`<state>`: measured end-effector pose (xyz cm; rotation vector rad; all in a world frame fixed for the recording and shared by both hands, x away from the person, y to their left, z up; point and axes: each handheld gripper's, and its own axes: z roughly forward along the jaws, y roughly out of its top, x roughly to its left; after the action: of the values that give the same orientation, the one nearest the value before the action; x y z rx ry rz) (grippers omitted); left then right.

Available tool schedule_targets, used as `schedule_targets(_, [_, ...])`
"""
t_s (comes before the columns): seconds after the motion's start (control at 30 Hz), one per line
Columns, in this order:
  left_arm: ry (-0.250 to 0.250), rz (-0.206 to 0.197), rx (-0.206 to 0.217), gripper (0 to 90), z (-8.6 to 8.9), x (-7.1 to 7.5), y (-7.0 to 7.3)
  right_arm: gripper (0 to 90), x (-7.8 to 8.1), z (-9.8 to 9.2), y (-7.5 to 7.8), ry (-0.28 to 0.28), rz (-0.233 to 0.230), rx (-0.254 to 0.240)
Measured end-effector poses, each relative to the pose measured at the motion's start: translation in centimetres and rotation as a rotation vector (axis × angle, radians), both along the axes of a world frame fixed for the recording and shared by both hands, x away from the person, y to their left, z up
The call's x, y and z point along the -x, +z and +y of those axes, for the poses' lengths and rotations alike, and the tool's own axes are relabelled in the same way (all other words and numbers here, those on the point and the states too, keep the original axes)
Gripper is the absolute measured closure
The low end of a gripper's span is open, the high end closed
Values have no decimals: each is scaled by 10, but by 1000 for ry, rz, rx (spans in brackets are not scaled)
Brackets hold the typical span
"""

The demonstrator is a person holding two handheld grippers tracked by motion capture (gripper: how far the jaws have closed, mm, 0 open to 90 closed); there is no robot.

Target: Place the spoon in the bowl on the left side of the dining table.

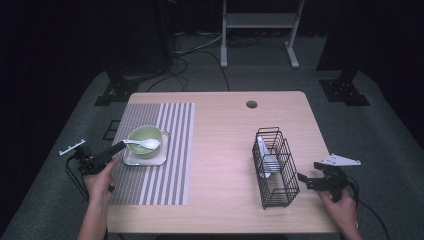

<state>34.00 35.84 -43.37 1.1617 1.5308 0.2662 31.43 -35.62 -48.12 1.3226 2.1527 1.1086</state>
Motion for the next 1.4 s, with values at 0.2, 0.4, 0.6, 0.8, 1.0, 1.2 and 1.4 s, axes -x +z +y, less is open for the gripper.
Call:
schedule_targets(0.2, [-24, -8, 8, 321, -5, 3, 1, 134, 0, 0, 0, 0, -2, -2])
schedule_targets(0.4, [-43, -5, -22, 274, -11, 7, 4, 135, 0, 0, 0, -1, -1, -3])
schedule_targets(0.6, [-78, -1, -47, 209, -20, 11, 5, 135, 0, -1, 0, -2, -2, -5])
schedule_targets(0.8, [-100, -9, -57, 179, -29, 13, 7, 135, 0, -1, 0, -3, -1, -6])
schedule_targets(1.0, [-136, -10, -85, 170, -41, 16, 8, 134, 0, -1, 0, -2, -1, -5])
schedule_targets(1.2, [-164, -11, -101, 150, -50, 17, 10, 135, 0, -1, 0, -1, -1, -5])
schedule_targets(1.4, [-183, -13, -116, 125, -58, 18, 12, 134, 0, -1, 0, -2, -1, -6])
